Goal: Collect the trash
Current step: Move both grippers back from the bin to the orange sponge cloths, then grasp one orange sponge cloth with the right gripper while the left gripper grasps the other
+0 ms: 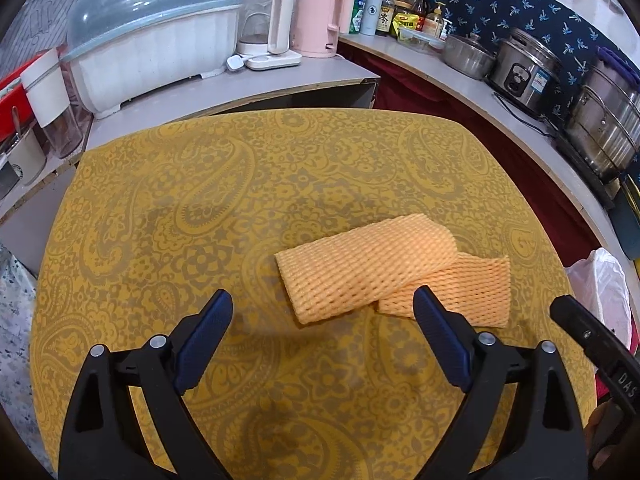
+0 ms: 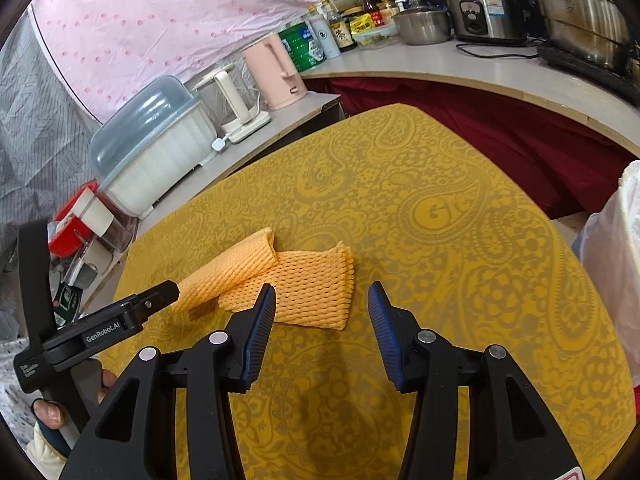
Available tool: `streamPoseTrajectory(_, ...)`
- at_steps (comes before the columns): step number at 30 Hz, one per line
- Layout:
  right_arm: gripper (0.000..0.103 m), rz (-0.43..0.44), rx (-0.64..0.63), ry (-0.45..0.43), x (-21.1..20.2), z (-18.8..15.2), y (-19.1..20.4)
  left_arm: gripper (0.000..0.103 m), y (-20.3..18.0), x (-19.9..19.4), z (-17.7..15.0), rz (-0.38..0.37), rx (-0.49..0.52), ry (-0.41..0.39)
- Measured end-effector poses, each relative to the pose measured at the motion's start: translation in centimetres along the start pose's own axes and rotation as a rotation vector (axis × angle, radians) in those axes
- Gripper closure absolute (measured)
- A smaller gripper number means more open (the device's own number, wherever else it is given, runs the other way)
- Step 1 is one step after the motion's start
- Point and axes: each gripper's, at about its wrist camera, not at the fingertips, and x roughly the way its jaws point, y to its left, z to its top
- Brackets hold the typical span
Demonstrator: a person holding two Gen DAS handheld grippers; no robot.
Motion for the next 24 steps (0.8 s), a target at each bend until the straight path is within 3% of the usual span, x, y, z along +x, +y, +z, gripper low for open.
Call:
streamPoseTrajectory(14,0.056,-0.020,-0.017,0.072,5.8,0.1,0.5,0.019,0.2,4.5,0.8,-0.049,-0.012,0.064)
streamPoseTrajectory(17,0.057,-0.029,-0.022,0.083,6.5,-0.2,0.5,0.030,-0.1,4.9,0.7,-0.063,-0.002,0.074)
streamPoseTrajectory(20,0.065,-0.046,-0.030,0.078,6.6,-0.5,0.5,0.037,-0.2,4.9,0.8,-0.073,-0.006,0.075)
streamPoseTrajectory(24,0.081,-0.056,-0.022,0.071,6.3,-0.6,0.0,0.061,-0.5,4.6,0.7,-0.098,-0.005,0.083)
